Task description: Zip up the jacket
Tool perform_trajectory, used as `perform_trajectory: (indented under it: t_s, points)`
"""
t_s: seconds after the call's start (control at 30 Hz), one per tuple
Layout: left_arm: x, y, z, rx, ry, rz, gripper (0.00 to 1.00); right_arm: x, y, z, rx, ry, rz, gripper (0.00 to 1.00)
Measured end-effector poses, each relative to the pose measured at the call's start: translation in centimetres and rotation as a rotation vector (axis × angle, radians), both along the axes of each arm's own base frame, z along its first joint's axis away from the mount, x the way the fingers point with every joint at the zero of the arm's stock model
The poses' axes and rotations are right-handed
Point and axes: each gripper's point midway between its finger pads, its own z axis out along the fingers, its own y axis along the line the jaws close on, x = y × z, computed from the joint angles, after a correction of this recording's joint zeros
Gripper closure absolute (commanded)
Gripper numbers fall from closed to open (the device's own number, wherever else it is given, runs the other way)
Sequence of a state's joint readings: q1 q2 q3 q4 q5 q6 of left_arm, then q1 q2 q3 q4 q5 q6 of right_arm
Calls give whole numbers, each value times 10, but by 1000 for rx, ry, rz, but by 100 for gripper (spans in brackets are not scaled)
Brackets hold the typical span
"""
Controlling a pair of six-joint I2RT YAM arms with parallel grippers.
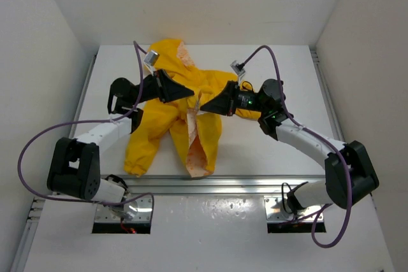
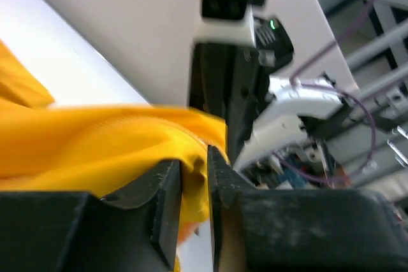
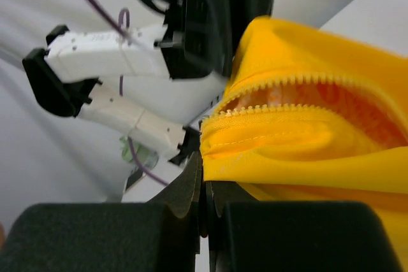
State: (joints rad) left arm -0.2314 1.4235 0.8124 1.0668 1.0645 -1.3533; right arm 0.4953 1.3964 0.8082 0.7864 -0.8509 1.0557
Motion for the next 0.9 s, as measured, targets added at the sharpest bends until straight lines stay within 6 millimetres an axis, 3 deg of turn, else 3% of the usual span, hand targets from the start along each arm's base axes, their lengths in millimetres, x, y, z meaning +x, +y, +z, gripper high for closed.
perform_trajectory:
  t_s: [0.03, 0.2, 0.3, 0.43, 0.53, 0.7, 0.9]
  points:
    - [7, 3, 1, 0, -7, 32, 58, -4, 0, -4, -10, 13, 21, 100]
    - [25, 19, 6, 53, -51, 161, 44, -13, -1, -9, -21, 51, 65, 100]
    - [29, 25, 12, 128, -139, 238, 42, -15, -1, -10, -23, 65, 75, 100]
    - [34, 34, 34, 286, -393, 354, 44, -17, -1, -10, -22, 100, 85, 100]
    - [15, 39, 34, 416, -597, 397, 50, -19, -2, -8, -15, 126, 95, 100]
    - [-21, 40, 15, 600, -919, 373, 51, -21, -2, -5, -6, 156, 103, 100]
    - [-41, 31, -16, 768, -1188, 323, 50, -22, -1, -5, -4, 176, 108, 100]
